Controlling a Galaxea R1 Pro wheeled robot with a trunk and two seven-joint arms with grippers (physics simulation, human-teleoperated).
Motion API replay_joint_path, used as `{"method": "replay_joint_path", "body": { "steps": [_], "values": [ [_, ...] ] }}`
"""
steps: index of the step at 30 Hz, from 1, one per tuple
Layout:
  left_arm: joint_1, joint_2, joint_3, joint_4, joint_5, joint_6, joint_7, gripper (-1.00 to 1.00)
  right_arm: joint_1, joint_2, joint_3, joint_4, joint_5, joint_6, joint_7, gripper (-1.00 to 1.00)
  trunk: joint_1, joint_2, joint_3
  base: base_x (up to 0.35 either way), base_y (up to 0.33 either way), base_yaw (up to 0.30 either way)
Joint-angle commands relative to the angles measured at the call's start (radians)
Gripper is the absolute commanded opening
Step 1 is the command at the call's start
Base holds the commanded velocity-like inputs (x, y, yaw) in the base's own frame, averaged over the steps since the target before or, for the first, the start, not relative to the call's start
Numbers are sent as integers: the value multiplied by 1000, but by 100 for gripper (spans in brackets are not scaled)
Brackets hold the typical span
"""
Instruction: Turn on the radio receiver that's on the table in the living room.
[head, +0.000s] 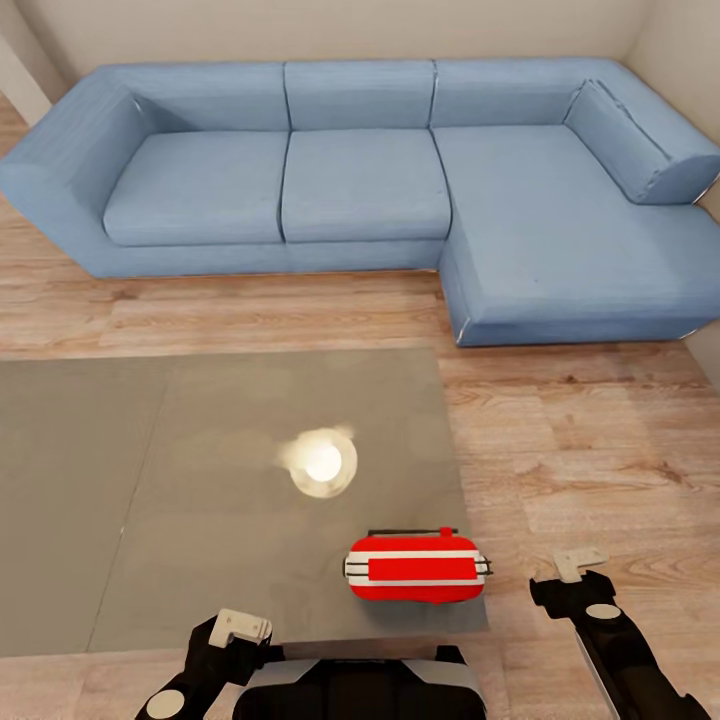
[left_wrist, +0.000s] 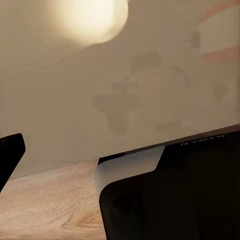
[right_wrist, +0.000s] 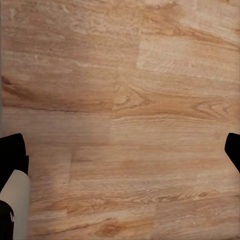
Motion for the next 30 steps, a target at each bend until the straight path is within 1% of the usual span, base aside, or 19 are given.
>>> {"method": "replay_joint_path", "body": {
  "steps": [1, 27, 28, 30],
  "values": [
    [0, 0, 0, 0, 0, 0, 0, 100, 0, -1, 0, 0, 0, 0, 0, 100, 0, 0, 0, 0, 0, 0],
    [0, 0, -2, -1, -1, 1, 1, 100, 0, -1, 4, -1, -11, 0, 3, 100, 0, 0, -1, 0, 0, 0],
    [-1, -4, -2, -2, -3, -1, 2, 100, 3, 5, 10, -6, -5, 6, 8, 100, 0, 0, -1, 0, 0, 0],
    [-1, -3, -2, -2, -3, -1, 2, 100, 2, 16, 21, -18, 5, -2, 20, 100, 0, 0, -1, 0, 0, 0]
  ]
}}
